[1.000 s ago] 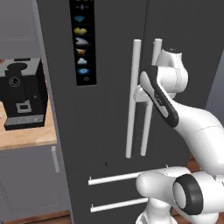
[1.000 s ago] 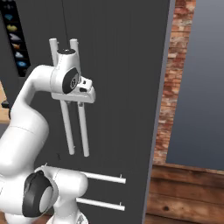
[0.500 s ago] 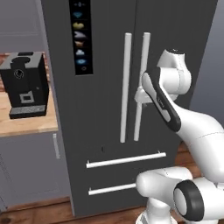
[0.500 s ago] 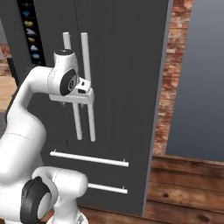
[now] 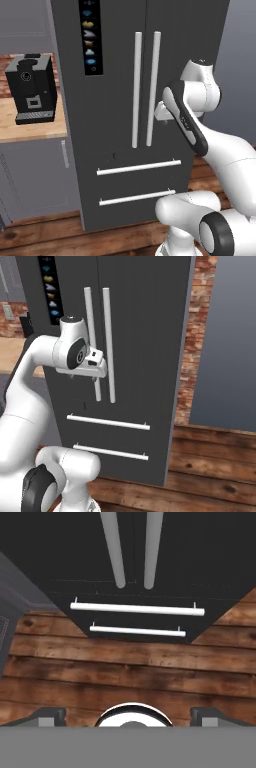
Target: There is a bowl on the dining counter. Grab a lemon wedge from the fridge and place it in the bowl. Then get the liquor bottle and glass cup from the cabinet and place them next to the bowl.
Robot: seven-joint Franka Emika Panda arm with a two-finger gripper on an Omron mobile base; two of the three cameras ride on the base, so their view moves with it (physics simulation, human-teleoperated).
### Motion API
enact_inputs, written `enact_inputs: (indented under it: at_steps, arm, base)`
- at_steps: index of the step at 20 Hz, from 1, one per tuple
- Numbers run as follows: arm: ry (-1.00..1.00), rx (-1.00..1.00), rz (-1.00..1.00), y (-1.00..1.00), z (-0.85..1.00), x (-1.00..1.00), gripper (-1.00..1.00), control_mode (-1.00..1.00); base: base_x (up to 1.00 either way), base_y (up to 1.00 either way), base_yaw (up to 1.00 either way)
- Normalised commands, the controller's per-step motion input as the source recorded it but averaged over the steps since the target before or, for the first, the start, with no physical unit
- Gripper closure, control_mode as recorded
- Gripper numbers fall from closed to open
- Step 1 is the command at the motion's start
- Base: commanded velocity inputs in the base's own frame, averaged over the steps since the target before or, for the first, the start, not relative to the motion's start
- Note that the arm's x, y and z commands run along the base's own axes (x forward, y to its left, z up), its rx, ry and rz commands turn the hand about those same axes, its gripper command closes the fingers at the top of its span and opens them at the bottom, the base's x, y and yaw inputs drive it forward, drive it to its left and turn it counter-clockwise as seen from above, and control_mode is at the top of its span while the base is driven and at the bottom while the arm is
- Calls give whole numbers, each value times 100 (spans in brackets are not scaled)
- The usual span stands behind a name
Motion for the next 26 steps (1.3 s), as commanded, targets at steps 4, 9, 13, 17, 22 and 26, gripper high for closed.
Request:
enact_inputs:
  at_steps: [4,9,13,17,22,26]
  arm:
    - [-4,0,0,0,0,10,-100,-100]
    - [-27,-1,0,0,0,18,-100,-100]
    - [-30,0,0,0,0,41,-100,-100]
    - [-25,0,0,0,0,45,-100,-100]
    - [-20,0,0,0,0,31,-100,-100]
    - [-5,0,-4,-4,4,33,-100,-100]
  base:
    - [0,0,0]
    - [0,0,0]
    - [0,0,0]
    - [0,0,0]
    - [0,0,0]
    - [0,0,0]
